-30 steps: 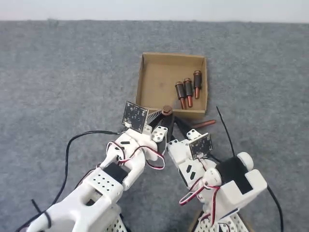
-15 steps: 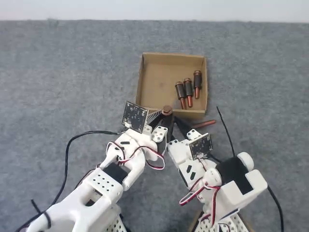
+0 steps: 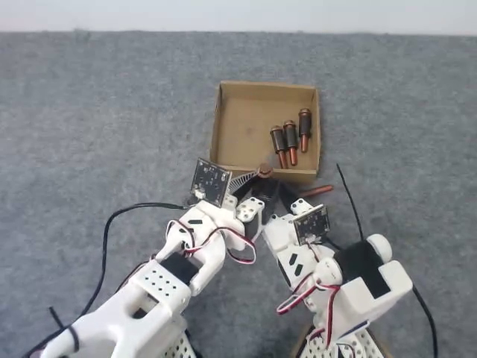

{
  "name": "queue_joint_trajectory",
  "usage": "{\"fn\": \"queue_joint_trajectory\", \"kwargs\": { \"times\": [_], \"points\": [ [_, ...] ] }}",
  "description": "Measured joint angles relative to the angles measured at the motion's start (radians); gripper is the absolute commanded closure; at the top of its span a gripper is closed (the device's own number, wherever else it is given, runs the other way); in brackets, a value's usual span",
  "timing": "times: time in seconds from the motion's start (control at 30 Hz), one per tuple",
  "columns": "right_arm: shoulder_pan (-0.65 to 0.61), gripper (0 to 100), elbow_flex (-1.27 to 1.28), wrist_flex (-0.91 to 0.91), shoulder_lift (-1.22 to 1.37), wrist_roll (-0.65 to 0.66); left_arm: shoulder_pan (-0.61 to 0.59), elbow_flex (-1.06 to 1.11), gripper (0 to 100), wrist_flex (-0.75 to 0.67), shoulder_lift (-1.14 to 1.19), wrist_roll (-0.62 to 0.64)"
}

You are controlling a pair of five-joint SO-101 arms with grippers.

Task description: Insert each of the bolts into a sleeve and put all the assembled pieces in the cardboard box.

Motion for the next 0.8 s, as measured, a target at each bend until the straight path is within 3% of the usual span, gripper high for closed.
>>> {"fn": "queue_joint_trajectory", "kwargs": {
  "times": [0.8],
  "points": [
    [-0.003,99.2,0.0,0.0,0.0,0.0,-0.015,0.009,85,0.0,-0.012,0.0]
  ]
}}
